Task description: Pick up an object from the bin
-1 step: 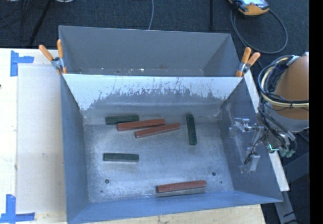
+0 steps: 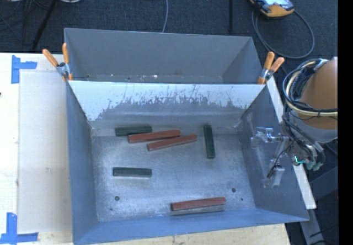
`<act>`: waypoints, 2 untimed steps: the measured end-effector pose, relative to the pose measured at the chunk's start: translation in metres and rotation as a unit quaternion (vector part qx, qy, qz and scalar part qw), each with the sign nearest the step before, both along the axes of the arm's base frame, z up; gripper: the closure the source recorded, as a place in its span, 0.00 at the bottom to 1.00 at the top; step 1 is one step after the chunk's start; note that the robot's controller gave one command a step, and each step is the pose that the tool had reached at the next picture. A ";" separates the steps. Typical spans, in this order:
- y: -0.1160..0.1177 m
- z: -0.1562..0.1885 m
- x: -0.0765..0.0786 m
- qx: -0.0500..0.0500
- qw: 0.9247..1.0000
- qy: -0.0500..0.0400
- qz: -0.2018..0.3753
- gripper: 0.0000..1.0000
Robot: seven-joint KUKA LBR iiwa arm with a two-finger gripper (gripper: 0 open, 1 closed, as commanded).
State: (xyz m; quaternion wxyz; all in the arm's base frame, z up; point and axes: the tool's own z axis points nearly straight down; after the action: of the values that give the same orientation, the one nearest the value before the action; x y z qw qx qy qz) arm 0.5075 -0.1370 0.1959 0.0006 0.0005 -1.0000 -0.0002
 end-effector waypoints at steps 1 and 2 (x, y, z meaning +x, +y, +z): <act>0.031 -0.056 -0.022 -0.001 1.000 -0.003 0.004 0.00; 0.039 -0.068 -0.026 0.000 1.000 0.001 0.003 0.00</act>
Offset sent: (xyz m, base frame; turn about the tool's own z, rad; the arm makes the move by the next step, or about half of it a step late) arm -0.0291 0.0727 -0.0930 0.0035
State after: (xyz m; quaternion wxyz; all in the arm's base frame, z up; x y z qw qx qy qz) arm 0.4813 -0.0980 0.1275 0.0014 0.0037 -1.0000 -0.0003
